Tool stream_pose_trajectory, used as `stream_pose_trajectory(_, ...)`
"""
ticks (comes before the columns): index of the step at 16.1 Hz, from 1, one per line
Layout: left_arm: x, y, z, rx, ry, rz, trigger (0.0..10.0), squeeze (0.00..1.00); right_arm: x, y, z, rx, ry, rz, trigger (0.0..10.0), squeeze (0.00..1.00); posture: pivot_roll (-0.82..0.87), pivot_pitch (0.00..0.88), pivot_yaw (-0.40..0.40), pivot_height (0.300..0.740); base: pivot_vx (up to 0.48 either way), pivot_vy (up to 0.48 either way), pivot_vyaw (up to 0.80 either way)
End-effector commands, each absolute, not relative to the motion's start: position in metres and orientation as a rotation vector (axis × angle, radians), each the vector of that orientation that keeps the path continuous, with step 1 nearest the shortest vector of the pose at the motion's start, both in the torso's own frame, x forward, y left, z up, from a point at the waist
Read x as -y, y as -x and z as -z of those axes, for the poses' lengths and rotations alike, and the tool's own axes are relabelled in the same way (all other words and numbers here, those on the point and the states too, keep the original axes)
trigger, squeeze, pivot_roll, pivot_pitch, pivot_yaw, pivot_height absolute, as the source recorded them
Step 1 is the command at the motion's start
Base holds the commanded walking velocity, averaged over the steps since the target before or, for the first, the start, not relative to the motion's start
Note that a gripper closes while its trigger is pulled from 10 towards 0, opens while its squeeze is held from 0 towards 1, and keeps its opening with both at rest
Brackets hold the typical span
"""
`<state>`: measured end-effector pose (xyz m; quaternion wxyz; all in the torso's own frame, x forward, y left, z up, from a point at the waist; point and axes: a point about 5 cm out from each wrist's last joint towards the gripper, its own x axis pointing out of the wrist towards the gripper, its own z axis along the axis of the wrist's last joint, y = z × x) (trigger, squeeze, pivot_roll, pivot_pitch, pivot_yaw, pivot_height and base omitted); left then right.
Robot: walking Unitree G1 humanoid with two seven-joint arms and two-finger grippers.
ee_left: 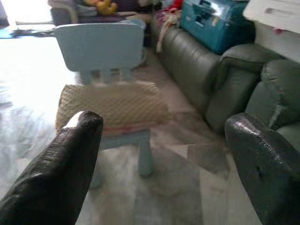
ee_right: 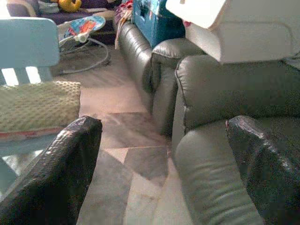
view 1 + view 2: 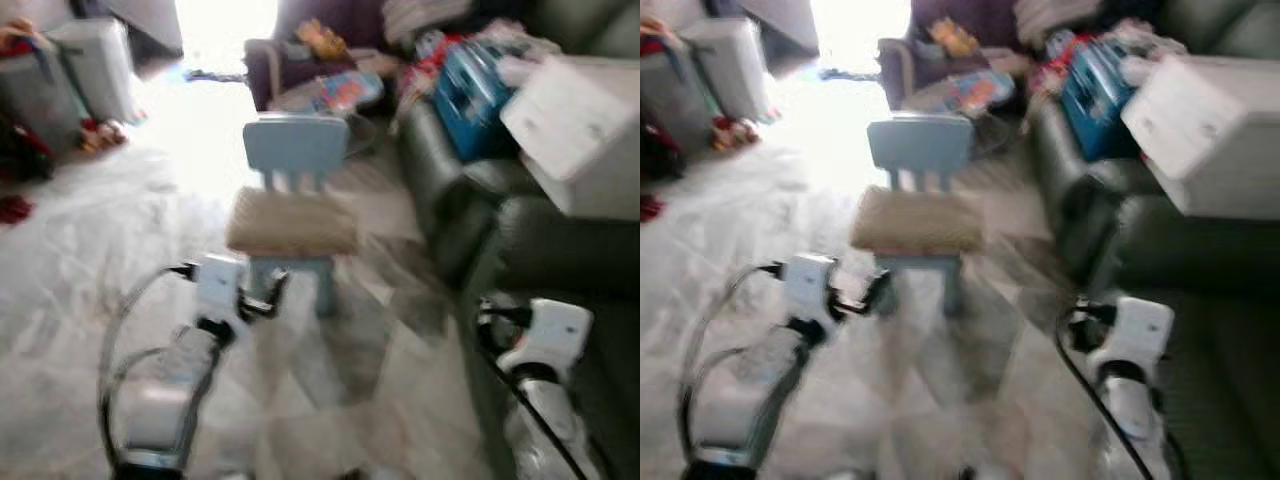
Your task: Move the pillow to the sofa
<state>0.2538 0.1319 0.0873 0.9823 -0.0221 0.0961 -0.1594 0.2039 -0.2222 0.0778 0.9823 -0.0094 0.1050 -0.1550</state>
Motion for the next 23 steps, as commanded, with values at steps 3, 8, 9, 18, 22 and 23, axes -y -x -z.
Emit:
stream_pose_trajectory(3,-0.128,-0.254,-0.090,-0.189,0.047,0.324,10.0,0.00,0.228,-0.205,-0.080,-0.203,0.030,0.325,10.0,0.00,-0.07,0.000,0.014,0.740,0.000,0.000,0.00)
stream_pose_trajectory(8,-0.133,-0.259,-0.089,-0.198,0.092,0.267,10.0,0.00,0.227,-0.207,-0.080,-0.203,0.034,0.317,10.0,0.00,-0.07,0.000,0.001,0.740,0.000,0.156,0.00)
stream_pose_trajectory(9,-0.133,-0.259,-0.089,-0.200,0.090,0.268,10.0,0.00,0.227,-0.207,-0.080,-0.204,0.035,0.314,10.0,0.00,-0.07,0.000,0.001,0.740,0.000,0.480,0.00)
stream_pose_trajectory(18,-0.129,-0.260,-0.090,-0.201,0.079,0.269,10.0,0.00,0.224,-0.214,-0.084,-0.185,0.026,0.293,10.0,0.00,-0.06,0.000,0.001,0.740,0.000,0.469,0.00)
stream_pose_trajectory(22,-0.130,-0.257,-0.094,-0.185,0.091,0.267,10.0,0.00,0.224,-0.213,-0.081,-0.194,0.031,0.297,10.0,0.00,-0.06,0.000,-0.005,0.740,0.000,0.000,0.00)
stream_pose_trajectory(23,-0.131,-0.257,-0.094,-0.177,0.066,0.280,10.0,0.00,0.222,-0.214,-0.081,-0.195,0.045,0.287,10.0,0.00,-0.06,0.000,-0.005,0.740,0.000,0.000,0.00)
